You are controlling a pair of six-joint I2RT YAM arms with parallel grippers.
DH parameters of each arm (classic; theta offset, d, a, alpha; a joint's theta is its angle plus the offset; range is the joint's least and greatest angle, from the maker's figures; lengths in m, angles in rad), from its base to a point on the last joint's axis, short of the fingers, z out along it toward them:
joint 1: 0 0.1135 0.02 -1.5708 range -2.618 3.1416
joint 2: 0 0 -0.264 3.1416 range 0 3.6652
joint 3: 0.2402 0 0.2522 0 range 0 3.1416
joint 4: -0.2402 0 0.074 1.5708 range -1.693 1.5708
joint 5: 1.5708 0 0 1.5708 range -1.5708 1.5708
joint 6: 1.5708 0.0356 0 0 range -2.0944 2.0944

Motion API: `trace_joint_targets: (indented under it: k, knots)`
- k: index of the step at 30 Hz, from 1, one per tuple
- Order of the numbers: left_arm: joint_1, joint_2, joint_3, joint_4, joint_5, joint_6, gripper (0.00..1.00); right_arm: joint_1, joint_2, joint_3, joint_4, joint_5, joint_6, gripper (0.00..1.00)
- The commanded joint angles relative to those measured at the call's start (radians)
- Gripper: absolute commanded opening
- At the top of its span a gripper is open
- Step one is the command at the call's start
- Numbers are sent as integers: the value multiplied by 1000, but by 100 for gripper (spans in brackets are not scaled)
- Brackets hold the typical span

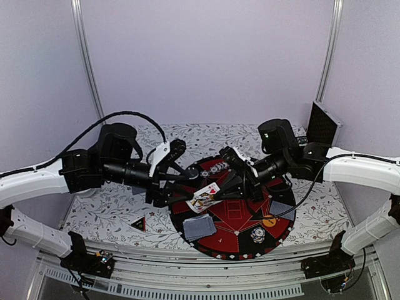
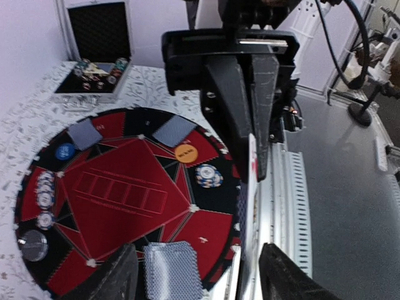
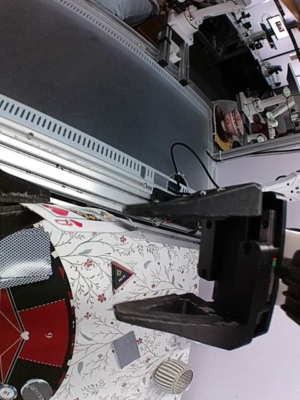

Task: Distribute texas hold em gaming equipment
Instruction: Pass from the right arm to the left

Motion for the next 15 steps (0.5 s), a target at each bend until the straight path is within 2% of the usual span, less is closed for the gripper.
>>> trace_joint_targets:
  k: [1,5,6,7,9,11,12,13,14,15]
  knots:
    - [4,56,26,-22,199,-8,58,8,-3,-1,-14,64,-82,2]
    - [4,71,23,-25,233,-4,56,7,7,8,-9,90,-66,2]
    - [4,74,21,-22,233,-5,52,9,8,9,-9,90,-65,2]
    - [4,78,22,-20,228,-6,39,8,7,8,-9,89,-64,2]
    - [3,81,20,-4,210,-14,0,8,3,6,-7,92,-65,2]
    - [2,75,8,13,173,-23,0,8,-4,1,-4,107,-67,5]
    - [-1,70,1,17,142,-22,0,8,-12,-5,4,131,-65,14]
    - [-9,64,-10,16,90,-19,0,9,-23,-17,16,163,-57,39]
    - [-21,61,-19,7,11,-10,0,8,-38,-31,30,210,-48,57]
    - [-43,61,-25,-8,-138,3,0,3,-59,-52,51,256,-35,67]
